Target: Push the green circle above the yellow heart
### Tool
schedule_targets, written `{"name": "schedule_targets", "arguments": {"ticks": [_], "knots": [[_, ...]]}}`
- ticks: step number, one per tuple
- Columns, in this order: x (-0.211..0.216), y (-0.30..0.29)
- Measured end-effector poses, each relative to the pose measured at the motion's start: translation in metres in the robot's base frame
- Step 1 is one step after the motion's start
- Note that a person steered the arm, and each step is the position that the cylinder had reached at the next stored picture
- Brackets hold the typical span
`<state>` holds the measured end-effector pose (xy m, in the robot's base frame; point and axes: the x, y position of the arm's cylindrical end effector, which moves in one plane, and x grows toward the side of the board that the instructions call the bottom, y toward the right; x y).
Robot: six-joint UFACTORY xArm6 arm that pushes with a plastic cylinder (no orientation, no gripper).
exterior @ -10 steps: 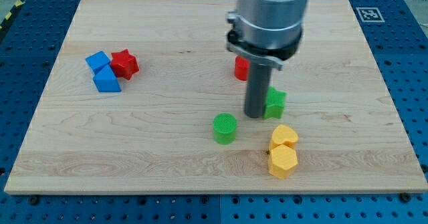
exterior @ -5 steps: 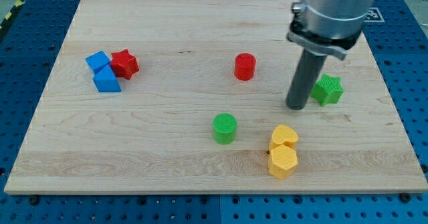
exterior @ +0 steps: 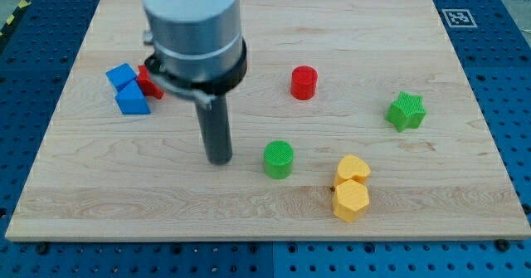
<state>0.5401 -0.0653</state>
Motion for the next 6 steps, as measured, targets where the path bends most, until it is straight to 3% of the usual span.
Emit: {"name": "schedule_targets", "arguments": {"ticks": [6], "knots": [[-0.001, 0.097]]}}
